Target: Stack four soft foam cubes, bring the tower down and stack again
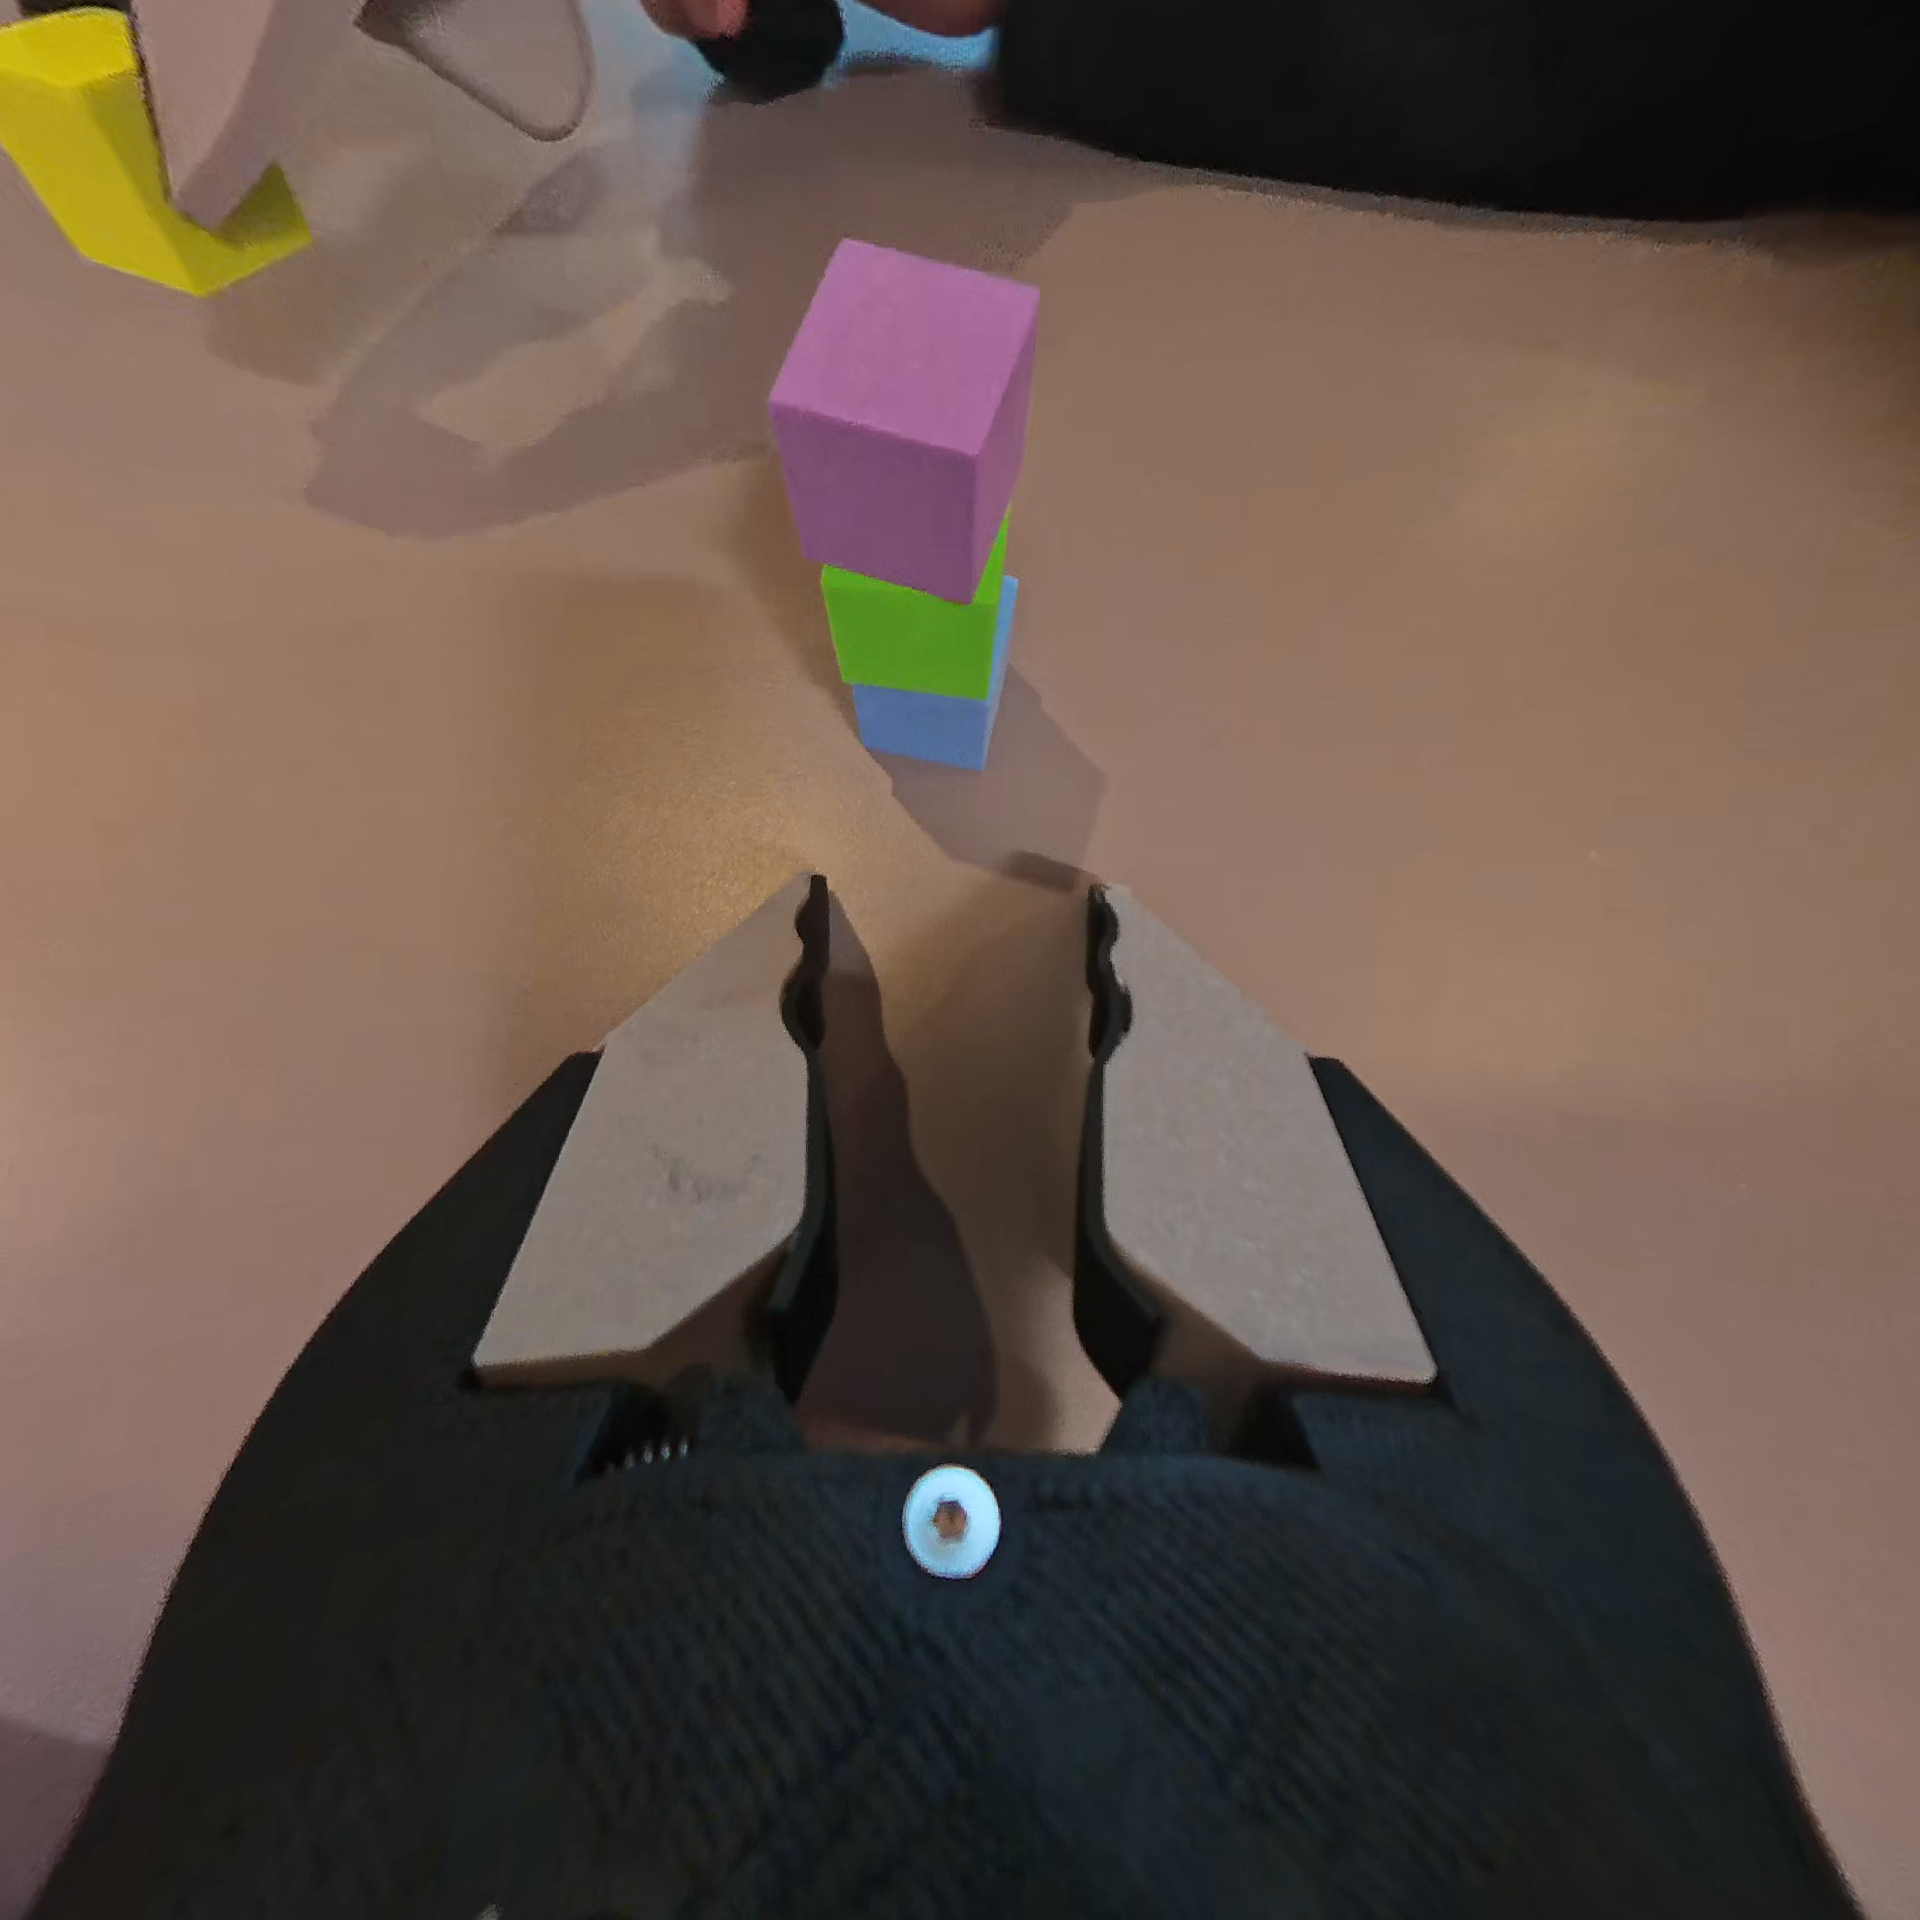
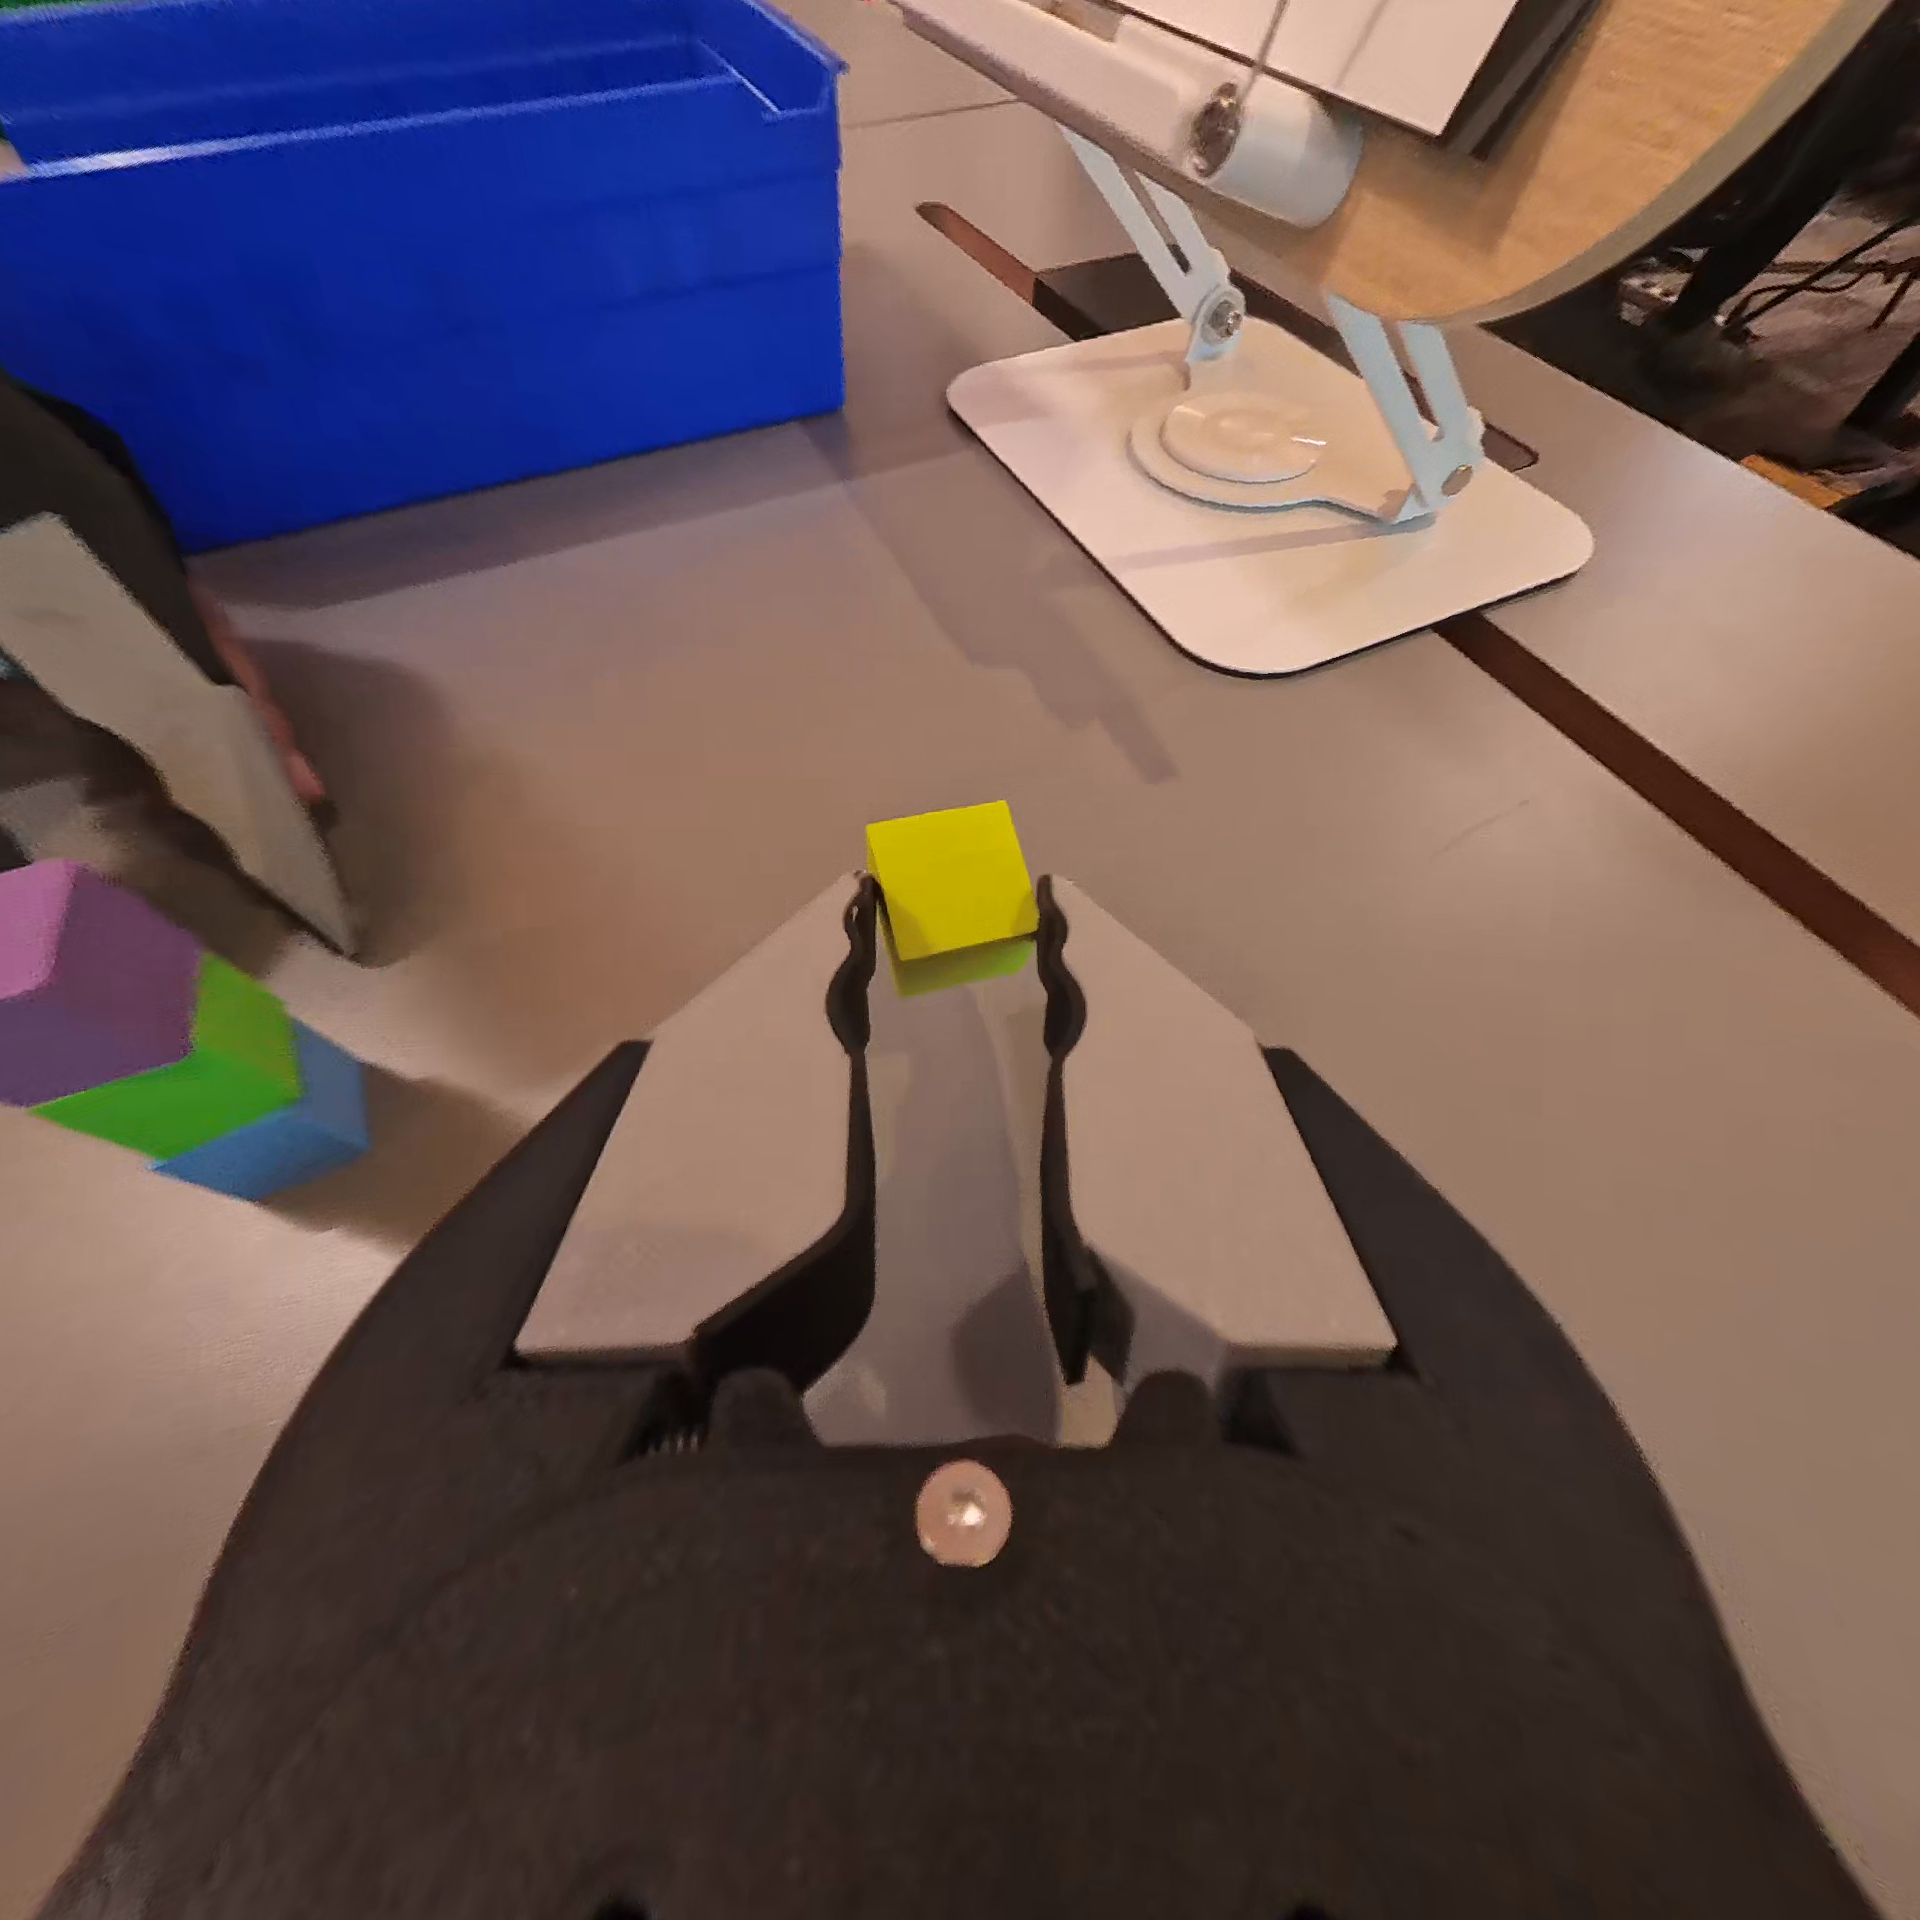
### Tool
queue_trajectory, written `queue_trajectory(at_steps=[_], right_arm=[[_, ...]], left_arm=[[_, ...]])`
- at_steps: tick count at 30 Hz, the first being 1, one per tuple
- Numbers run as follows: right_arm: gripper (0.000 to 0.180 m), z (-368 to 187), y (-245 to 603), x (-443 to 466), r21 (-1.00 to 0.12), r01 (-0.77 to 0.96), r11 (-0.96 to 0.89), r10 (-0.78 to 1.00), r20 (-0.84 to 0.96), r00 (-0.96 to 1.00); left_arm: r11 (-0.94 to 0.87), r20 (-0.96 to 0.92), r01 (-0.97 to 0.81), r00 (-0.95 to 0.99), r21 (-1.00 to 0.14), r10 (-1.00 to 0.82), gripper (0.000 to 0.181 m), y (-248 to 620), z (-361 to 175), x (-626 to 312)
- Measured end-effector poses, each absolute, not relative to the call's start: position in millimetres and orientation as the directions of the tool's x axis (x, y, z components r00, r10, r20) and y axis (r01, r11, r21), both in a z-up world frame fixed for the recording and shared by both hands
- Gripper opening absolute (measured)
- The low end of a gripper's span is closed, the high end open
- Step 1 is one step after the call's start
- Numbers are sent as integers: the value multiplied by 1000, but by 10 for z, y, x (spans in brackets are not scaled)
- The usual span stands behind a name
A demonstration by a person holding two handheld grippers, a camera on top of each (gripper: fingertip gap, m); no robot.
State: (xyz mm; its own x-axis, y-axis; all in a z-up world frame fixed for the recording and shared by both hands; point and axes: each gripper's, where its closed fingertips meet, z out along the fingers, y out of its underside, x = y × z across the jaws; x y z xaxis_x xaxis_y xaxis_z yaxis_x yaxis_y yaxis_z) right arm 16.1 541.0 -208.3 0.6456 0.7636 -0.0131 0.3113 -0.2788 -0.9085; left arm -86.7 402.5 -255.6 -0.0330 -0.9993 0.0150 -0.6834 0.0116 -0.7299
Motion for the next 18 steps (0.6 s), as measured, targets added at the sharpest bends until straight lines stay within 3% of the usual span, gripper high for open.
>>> queue_trajectory(at_steps=[5, 18], right_arm=[[28, -1967, 5131, 156, -938, 221, -268, 742, -54, 669], [28, -1788, 4670, 62, -942, 233, -243, 745, -27, 667]], left_arm=[[6, 14, -681, -24, -732, -1000, 48, 4026, -2555, -865], [2, 15, -680, -18, -733, -1000, 48, 4024, -2556, -870]])
